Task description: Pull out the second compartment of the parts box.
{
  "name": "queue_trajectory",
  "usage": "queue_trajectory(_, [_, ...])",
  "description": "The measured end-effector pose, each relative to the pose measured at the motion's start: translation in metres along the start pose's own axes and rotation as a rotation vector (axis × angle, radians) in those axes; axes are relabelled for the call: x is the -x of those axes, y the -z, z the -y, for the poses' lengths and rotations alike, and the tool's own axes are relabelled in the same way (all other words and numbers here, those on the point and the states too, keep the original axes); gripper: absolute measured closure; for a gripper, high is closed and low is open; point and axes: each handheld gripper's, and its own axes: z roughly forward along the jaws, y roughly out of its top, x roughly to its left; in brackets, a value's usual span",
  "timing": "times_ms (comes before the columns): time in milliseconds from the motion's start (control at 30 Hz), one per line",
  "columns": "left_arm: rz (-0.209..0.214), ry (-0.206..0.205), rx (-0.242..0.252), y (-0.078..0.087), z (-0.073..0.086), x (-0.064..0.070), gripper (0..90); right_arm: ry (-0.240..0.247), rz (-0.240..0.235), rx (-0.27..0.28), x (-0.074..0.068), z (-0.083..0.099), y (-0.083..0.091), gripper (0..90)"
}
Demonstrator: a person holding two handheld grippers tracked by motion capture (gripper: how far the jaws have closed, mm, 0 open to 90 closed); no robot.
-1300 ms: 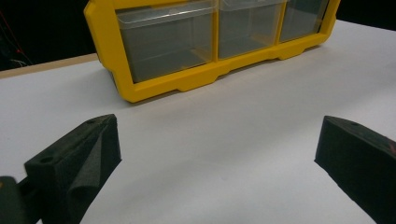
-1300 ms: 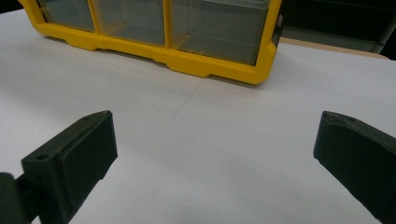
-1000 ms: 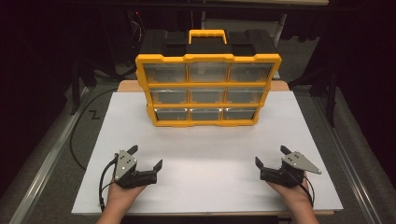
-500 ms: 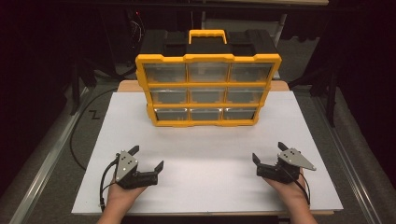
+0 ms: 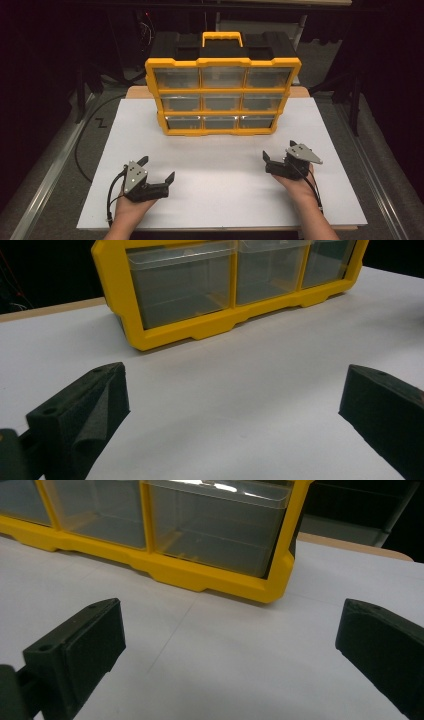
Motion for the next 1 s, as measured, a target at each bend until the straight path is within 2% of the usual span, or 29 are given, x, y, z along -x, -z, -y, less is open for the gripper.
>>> queue_trajectory(67, [-0.003, 0.001, -0.001, 0.000, 0.001, -0.001, 0.4, 0.009, 0.012, -0.015, 0.002, -0.002, -0.008, 1.1])
queue_trajectory(333, [-0.007, 0.004, -0.006, -0.001, 0.001, -0.001, 0.4, 0.025, 0.037, -0.003, 0.006, -0.006, -0.013, 1.1])
queue_trajectory(633, [-0.011, 0.005, 0.003, 0.002, 0.000, -0.001, 0.9, 0.072, 0.041, 0.002, 0.003, -0.006, -0.001, 1.1])
queue_trajectory(700, [-0.012, 0.004, 0.002, 0.002, 0.000, -0.001, 0.9, 0.068, 0.040, 0.001, 0.004, -0.005, 0.002, 1.1])
queue_trajectory(833, [-0.011, 0.002, 0.002, 0.002, 0.000, -0.001, 0.9, 0.088, 0.055, -0.001, 0.006, -0.002, 0.010, 1.1])
queue_trajectory(1000, [-0.008, -0.001, 0.007, 0.002, -0.001, 0.000, 0.9, 0.117, 0.060, -0.020, 0.009, 0.004, 0.014, 1.0])
